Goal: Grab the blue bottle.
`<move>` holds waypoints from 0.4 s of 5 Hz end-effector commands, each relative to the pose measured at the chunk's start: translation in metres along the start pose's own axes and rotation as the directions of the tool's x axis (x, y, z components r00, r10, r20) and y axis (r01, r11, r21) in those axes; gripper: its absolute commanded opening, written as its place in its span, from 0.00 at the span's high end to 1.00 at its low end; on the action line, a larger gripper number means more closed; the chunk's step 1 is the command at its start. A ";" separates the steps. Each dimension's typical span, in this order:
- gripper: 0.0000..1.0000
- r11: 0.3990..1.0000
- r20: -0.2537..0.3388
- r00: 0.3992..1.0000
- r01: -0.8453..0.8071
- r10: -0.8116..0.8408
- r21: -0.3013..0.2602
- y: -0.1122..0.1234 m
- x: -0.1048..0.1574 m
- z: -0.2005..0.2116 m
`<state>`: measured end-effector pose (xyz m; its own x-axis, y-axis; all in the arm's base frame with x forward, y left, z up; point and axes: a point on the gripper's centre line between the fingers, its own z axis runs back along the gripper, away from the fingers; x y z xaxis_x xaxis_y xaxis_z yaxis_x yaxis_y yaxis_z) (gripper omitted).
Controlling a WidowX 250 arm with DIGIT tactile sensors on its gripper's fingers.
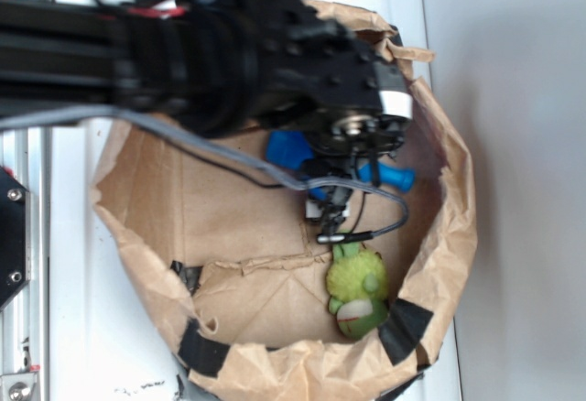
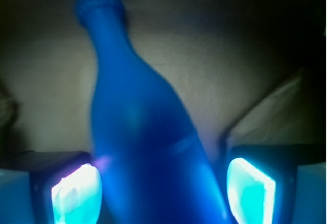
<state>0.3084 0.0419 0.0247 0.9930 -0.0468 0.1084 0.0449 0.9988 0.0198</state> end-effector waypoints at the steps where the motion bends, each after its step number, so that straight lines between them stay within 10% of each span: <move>1: 1.00 0.996 0.054 0.998 0.044 -0.040 -0.075 -0.006 0.007 0.030; 2: 1.00 0.988 0.085 0.996 0.044 -0.031 -0.150 -0.018 0.000 0.075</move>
<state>0.2891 0.0131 0.0783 0.9895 -0.0940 0.1094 0.1099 0.9826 -0.1499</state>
